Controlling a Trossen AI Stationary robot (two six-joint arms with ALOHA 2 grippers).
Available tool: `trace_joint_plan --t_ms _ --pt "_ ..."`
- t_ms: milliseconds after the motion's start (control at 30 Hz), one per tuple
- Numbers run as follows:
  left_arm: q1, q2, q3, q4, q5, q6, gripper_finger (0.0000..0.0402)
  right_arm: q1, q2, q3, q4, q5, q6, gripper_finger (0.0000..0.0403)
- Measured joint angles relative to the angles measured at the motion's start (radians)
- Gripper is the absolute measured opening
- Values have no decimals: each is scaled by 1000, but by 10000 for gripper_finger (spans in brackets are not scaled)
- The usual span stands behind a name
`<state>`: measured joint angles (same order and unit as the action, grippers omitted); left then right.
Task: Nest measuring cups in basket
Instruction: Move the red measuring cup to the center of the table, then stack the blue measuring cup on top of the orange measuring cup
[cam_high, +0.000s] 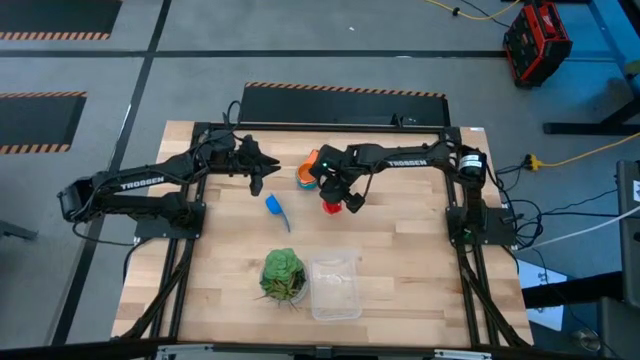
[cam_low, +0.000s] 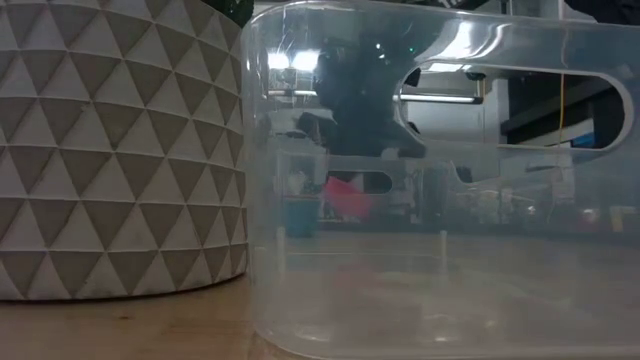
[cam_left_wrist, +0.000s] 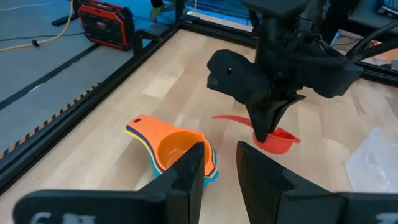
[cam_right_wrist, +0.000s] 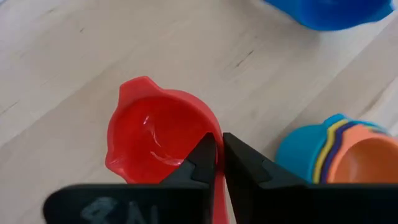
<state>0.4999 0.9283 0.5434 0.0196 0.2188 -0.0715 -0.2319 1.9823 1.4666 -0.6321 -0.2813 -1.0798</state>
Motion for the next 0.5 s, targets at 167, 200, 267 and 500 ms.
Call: trace_joint_plan --t_ms 167,200,267,500 --pt "0 0 0 0 0 0 86 7 0 0 21 12 0 63" --pt "0 0 0 0 0 0 86 7 0 0 25 18 0 70" --pt "0 0 0 0 -1 0 86 8 0 0 31 23 0 82" --pt "0 0 0 0 -1 0 86 9 0 0 37 26 1 114"
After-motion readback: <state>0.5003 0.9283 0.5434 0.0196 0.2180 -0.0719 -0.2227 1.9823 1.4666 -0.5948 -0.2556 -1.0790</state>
